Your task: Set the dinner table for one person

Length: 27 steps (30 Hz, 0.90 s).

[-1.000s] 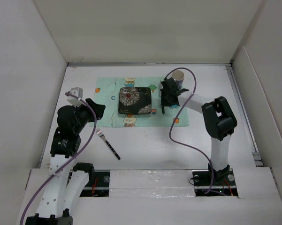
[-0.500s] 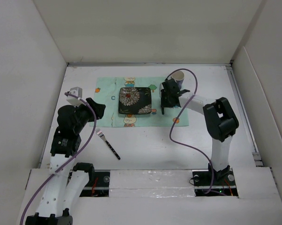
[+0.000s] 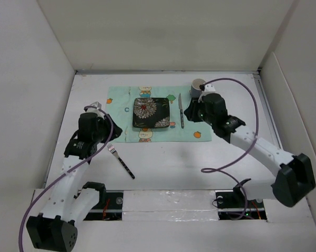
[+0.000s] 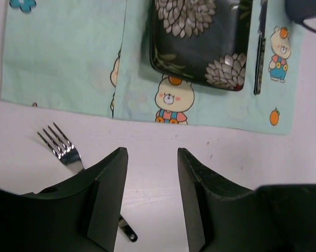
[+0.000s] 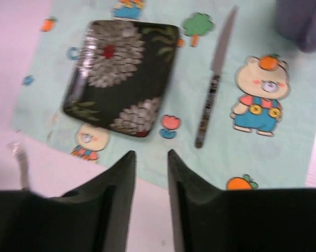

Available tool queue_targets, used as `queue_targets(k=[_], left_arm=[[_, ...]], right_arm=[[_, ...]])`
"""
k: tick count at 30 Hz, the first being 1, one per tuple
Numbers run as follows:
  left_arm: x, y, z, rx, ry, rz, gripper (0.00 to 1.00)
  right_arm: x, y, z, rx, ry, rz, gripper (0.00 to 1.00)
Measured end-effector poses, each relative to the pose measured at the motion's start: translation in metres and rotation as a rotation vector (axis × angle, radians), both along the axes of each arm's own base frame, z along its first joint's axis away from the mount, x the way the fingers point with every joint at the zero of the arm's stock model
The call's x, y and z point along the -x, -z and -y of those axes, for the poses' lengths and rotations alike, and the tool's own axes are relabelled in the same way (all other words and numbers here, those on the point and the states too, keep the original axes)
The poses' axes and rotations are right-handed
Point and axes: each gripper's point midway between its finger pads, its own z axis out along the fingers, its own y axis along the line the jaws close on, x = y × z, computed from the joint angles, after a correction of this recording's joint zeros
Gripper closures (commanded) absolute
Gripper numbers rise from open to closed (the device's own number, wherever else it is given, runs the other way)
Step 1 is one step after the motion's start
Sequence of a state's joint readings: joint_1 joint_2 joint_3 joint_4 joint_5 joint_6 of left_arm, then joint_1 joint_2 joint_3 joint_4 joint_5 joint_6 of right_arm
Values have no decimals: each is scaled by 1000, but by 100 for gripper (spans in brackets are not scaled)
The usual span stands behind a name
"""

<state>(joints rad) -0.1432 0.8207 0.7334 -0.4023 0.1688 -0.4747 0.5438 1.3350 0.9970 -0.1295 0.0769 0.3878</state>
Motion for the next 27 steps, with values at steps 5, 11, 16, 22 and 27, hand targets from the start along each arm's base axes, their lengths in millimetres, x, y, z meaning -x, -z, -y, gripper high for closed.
queue_targets(k=[5,11,16,22,27], left_arm=[[15,27,6,44,-10,-160,57],[39,102,8,30,-49,-533,57],[68,145,-2,-30,-115,-790,57],[76,153,-12,-88,-174,-863,56],[77,159,2,-178,-138,-865,56]], right_arm=[[40,-8,-16,-67,-112,65,80],[59,12,-18,-69,-168,22,70],[69,-1,-14,-96,-178,64,65],[71,-17,-15,-130,-190,111,65],[72,-16,-16,-135,-204,105,64]])
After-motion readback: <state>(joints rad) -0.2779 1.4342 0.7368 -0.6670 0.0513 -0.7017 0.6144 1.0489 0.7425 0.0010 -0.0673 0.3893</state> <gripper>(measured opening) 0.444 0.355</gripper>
